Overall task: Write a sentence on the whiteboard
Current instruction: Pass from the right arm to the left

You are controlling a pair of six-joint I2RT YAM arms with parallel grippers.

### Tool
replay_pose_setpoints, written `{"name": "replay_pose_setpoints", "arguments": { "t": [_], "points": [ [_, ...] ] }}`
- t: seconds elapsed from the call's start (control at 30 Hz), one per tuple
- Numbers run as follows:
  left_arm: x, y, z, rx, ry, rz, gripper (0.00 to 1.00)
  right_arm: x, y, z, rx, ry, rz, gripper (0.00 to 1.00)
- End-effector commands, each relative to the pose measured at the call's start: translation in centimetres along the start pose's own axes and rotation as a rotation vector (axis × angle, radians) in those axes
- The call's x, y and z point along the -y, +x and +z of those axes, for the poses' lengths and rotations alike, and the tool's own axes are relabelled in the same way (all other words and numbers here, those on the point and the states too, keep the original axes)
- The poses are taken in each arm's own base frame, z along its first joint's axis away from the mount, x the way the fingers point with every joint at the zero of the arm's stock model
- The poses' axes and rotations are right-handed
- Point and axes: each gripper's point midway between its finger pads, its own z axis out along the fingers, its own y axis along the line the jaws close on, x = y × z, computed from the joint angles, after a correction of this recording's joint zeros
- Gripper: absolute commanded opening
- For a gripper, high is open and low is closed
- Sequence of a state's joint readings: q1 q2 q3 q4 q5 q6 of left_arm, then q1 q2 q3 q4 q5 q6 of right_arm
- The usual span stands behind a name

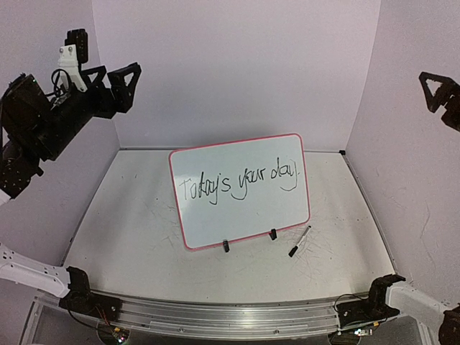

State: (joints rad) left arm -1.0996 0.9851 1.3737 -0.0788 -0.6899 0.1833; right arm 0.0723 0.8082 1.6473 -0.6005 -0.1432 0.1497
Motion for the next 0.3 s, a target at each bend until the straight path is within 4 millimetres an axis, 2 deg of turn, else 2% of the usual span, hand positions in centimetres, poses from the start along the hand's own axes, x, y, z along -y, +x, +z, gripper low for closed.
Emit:
{"name": "replay_pose_setpoints", "arguments": {
  "t": [0.0,0.13,0.27],
  "points": [
    [-2.6,-4.2,-1.6,0.076,-0.041,-0.087,0.95,0.1,-3.9,-1.2,0.152,0.028,-0.058,0.98],
    [-3.2,-4.7,-2.3,0.09,-0.041,-0.122,0.96,-0.1,-5.0,-2.2,0.204,0.023,-0.051,0.98],
    [-3.1,-4.5,-2.2,0.085,-0.039,-0.132,0.96,-0.1,-4.0,-2.2,0.215,0.005,-0.024,0.98]
  ]
}}
